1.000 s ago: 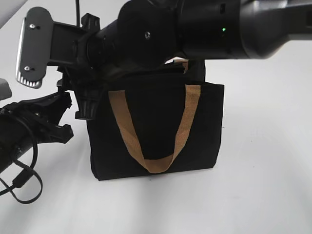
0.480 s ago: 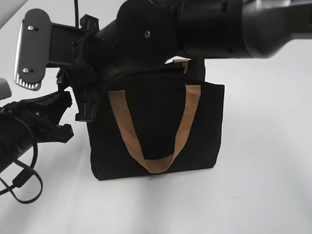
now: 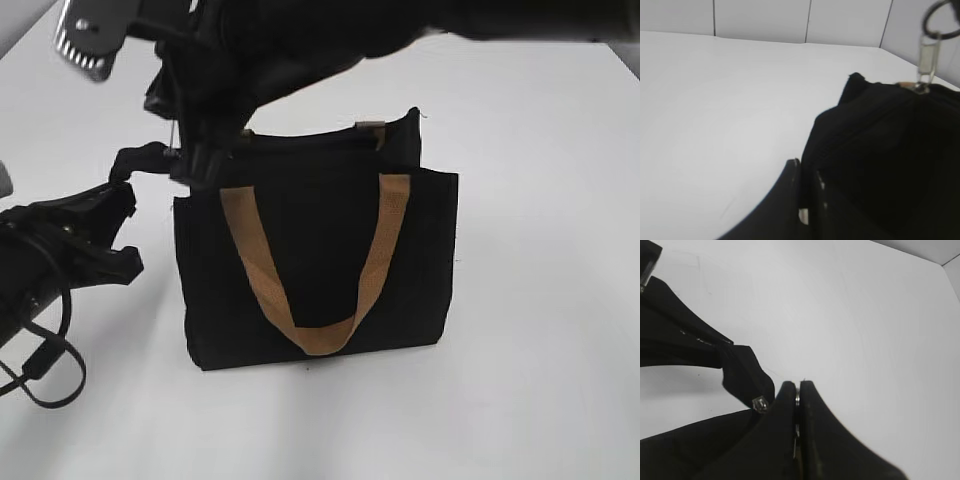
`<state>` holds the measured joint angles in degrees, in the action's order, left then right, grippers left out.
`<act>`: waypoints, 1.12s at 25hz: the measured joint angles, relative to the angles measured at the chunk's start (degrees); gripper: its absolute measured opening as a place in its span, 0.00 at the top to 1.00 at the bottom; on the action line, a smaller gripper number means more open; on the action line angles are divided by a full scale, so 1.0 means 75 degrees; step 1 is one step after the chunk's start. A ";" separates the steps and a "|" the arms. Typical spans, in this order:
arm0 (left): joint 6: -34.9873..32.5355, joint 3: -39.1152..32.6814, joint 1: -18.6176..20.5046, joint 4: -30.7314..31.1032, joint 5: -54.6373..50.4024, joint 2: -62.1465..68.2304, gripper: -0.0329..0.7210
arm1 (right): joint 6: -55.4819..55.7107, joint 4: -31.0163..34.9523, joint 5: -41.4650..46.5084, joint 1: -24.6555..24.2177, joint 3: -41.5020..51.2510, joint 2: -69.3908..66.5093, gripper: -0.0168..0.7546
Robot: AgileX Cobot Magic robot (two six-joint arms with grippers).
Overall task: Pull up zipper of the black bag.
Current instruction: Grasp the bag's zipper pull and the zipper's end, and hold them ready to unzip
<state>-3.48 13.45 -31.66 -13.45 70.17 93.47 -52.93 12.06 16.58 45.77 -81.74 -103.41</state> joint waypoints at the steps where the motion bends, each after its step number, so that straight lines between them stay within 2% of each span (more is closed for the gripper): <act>1: 0.0000 0.0000 0.0000 -0.0182 -0.0018 0.0000 0.94 | 0.0126 -0.0009 0.0034 -0.0029 0.0000 0.0071 0.98; 4: 0.0000 0.0000 0.0000 -0.0447 -0.0017 0.0000 0.94 | 0.0339 -0.0009 0.0268 -0.0037 0.0000 0.0166 0.98; 12: 0.0000 0.0000 0.0000 -0.0435 -0.0017 0.0000 0.94 | 0.1038 0.0000 0.1290 -0.0359 0.0000 0.0443 0.98; 23: 0.0000 0.0000 -0.0005 -0.0405 -0.0043 0.0000 0.94 | 0.2741 -0.0092 0.3309 -0.1665 0.0000 0.0894 0.98; 28: 0.0000 0.0000 -0.0005 -0.0485 -0.0043 0.0000 0.94 | 0.3137 -0.0128 0.3871 -0.2294 0.0000 0.1074 0.98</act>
<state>-3.48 13.45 -31.70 -17.09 69.84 93.47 -29.41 11.10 45.61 28.56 -81.74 -95.35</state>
